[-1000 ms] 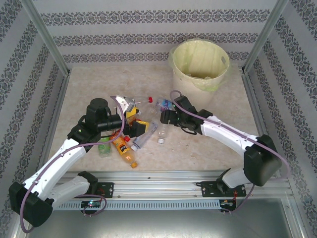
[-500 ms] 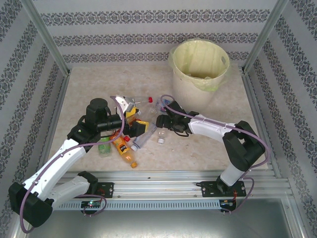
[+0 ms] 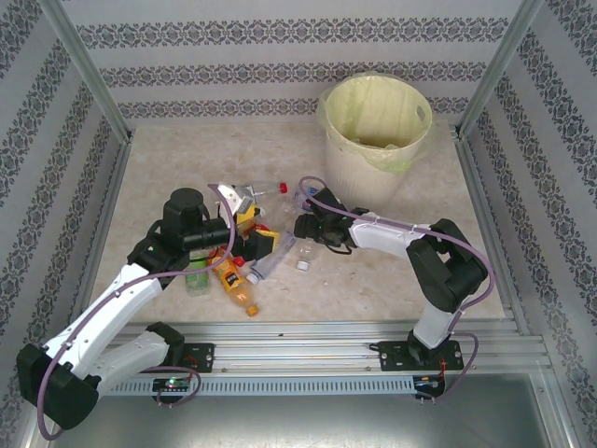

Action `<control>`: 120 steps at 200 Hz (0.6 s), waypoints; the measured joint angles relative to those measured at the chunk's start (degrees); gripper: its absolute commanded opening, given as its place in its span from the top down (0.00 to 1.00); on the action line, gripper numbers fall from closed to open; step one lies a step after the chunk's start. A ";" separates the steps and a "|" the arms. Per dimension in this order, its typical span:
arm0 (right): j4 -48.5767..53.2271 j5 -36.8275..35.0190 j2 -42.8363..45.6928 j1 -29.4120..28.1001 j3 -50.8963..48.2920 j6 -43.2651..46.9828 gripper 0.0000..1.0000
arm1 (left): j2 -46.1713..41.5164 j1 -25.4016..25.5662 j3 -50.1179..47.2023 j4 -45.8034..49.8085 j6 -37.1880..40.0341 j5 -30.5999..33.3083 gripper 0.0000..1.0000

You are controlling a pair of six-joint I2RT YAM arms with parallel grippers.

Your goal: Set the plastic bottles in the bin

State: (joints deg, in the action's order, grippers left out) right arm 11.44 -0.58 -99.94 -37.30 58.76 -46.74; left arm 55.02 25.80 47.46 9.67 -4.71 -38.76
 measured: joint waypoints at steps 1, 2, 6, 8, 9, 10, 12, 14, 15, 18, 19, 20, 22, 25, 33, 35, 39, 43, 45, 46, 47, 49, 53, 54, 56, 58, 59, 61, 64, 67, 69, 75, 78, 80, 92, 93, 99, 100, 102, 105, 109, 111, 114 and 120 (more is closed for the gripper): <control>-0.07 0.00 0.00 0.04 0.00 -0.04 0.27 | 0.02 0.00 0.00 0.00 0.00 0.00 0.00; -0.09 0.00 0.00 0.07 0.00 0.00 0.27 | 0.02 0.00 0.00 0.00 0.00 0.00 0.00; -0.22 -0.02 0.00 0.07 0.00 0.07 0.27 | 0.11 0.00 -0.02 -0.02 -0.02 0.00 0.00; -0.28 0.00 0.00 0.07 0.00 0.09 0.28 | 0.15 0.00 -0.02 -0.07 -0.02 -0.02 0.00; -0.35 -0.02 0.00 0.09 0.00 0.04 0.28 | 0.17 0.00 -0.02 -0.09 0.00 -0.02 0.00; -0.37 0.00 0.00 0.09 0.00 0.02 0.28 | 0.17 0.00 -0.02 -0.11 -0.02 0.00 0.00; -0.44 0.00 0.00 0.09 0.00 0.17 0.28 | 0.24 0.00 -0.02 -0.20 -0.02 0.00 0.00; -0.46 0.00 0.00 0.13 0.00 0.15 0.28 | 0.26 0.00 -0.02 -0.22 -0.02 0.00 0.00; -0.48 0.00 0.00 0.17 0.00 0.15 0.28 | 0.28 0.00 -0.02 -0.24 -0.02 0.00 0.00; -0.55 0.02 0.00 0.24 0.00 0.17 0.28 | 0.33 0.00 -0.02 -0.28 -0.02 0.00 0.00; -0.57 0.02 0.00 0.24 0.00 0.20 0.29 | 0.37 0.00 -0.02 -0.28 -0.02 -0.02 0.00; -0.59 0.02 0.00 0.31 0.00 0.17 0.29 | 0.39 0.00 -0.02 -0.28 0.00 0.00 0.00; -0.59 0.02 0.00 0.35 0.00 0.17 0.29 | 0.42 0.00 -0.02 -0.28 -0.02 0.00 0.00; -0.63 0.02 0.00 0.46 0.00 0.20 0.29 | 0.46 0.00 -0.02 -0.28 0.00 0.00 0.00; -0.68 0.02 0.00 0.52 0.00 0.20 0.32 | 0.61 0.00 -0.02 -0.28 0.00 0.00 0.00; -0.68 0.02 0.00 0.59 -0.02 0.20 0.32 | 0.63 0.00 -0.02 -0.28 0.00 0.00 0.00; -0.70 0.07 0.00 0.70 -0.02 0.24 0.33 | 0.70 0.00 -0.04 -0.28 0.00 0.00 0.00; -0.79 0.04 0.00 0.74 -0.02 0.28 0.34 | 0.74 0.00 -0.04 -0.28 0.00 0.00 0.00; -0.79 0.04 0.00 0.81 -0.02 0.35 0.34 | 0.76 0.00 -0.04 -0.31 0.00 0.00 0.00; -0.81 0.07 0.00 0.85 -0.02 0.46 0.34 | 0.76 0.00 -0.04 -0.31 0.00 0.00 0.00; -0.81 0.07 0.00 0.85 -0.02 0.48 0.35 | 0.81 0.00 -0.04 -0.31 0.00 0.00 0.00; -0.87 0.04 0.00 0.87 -0.04 0.44 0.35 | 0.83 0.00 -0.04 -0.31 0.00 0.00 0.00; -1.01 0.07 0.00 1.03 -0.07 0.63 0.36 | 0.87 0.00 -0.04 -0.31 0.00 0.00 0.00; -1.03 0.07 0.00 1.09 -0.07 0.66 0.37 | 0.90 0.00 -0.04 -0.31 0.00 0.00 0.00; -1.07 0.07 0.00 1.11 -0.07 0.61 0.37 | 0.94 0.00 -0.04 -0.31 0.00 0.02 0.00; -1.07 0.07 0.00 1.18 -0.07 0.66 0.37 | 0.98 0.00 -0.04 -0.31 0.00 0.00 0.00; -1.07 0.07 0.00 1.20 -0.07 0.68 0.38 | 0.98 0.00 -0.04 -0.31 0.00 0.00 0.00; -1.11 0.07 0.00 1.20 -0.09 0.87 0.38 | 1.03 0.00 -0.04 -0.28 0.00 0.00 0.00; -1.20 0.04 0.00 1.22 -0.13 0.83 0.38 | 1.09 0.00 -0.04 -0.28 0.00 0.00 0.00; -1.25 0.07 0.02 1.22 -0.15 1.09 0.39 | 1.14 0.00 -0.04 -0.31 0.00 0.00 0.00; -1.29 0.09 0.02 1.22 -0.15 1.11 0.39 | 1.18 0.00 -0.04 -0.31 0.00 0.00 0.00; -1.42 0.11 0.04 1.33 -0.17 1.62 0.40 | 1.25 0.00 -0.04 -0.28 0.00 0.00 0.00; -1.46 0.13 0.04 1.40 -0.17 1.75 0.40 | 1.27 0.00 -0.04 -0.28 0.00 0.00 0.00; -1.53 0.20 0.04 1.49 -0.17 2.05 0.40 | 1.29 0.00 -0.04 -0.26 0.00 0.00 0.00; -1.84 0.28 0.28 1.57 -0.31 3.23 0.42 | 1.29 0.00 -0.07 -0.28 0.00 0.00 0.00; -1.86 0.28 0.33 1.57 -0.33 3.39 0.43 | 1.29 0.00 -0.07 -0.28 0.00 0.00 0.00; -1.86 0.33 0.66 1.57 -0.55 4.13 0.43 | 1.29 0.00 -0.07 -0.31 0.00 0.00 0.00; -1.86 0.35 0.72 1.57 -0.57 4.31 0.43 | 1.29 0.00 -0.07 -0.31 0.00 0.00 0.00; -1.86 0.35 0.87 1.57 -0.66 4.72 0.43 | 1.29 0.00 -0.09 -0.33 0.00 0.00 0.00; -1.86 0.42 1.09 1.57 -0.79 4.96 0.43 | 1.29 0.00 -0.11 -0.35 0.00 0.00 0.00; -1.81 0.52 1.51 1.57 -0.94 5.75 0.44 | 1.29 0.00 -0.15 -0.35 0.00 0.00 0.00; -1.81 0.57 1.66 1.57 -0.98 5.86 0.44 | 1.29 0.00 -0.17 -0.37 0.00 0.00 0.00; -1.77 0.68 1.99 1.57 -1.09 6.45 0.44 | 1.29 0.00 -0.22 -0.46 0.00 0.00 0.00; -1.55 0.76 2.80 1.57 -1.18 7.56 0.45 | 1.29 0.00 -0.26 -0.46 0.00 0.00 0.00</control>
State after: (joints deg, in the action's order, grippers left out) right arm 9.89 0.19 -97.14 -35.73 57.58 -39.18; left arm 56.31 25.80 47.20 9.21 -4.71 -38.76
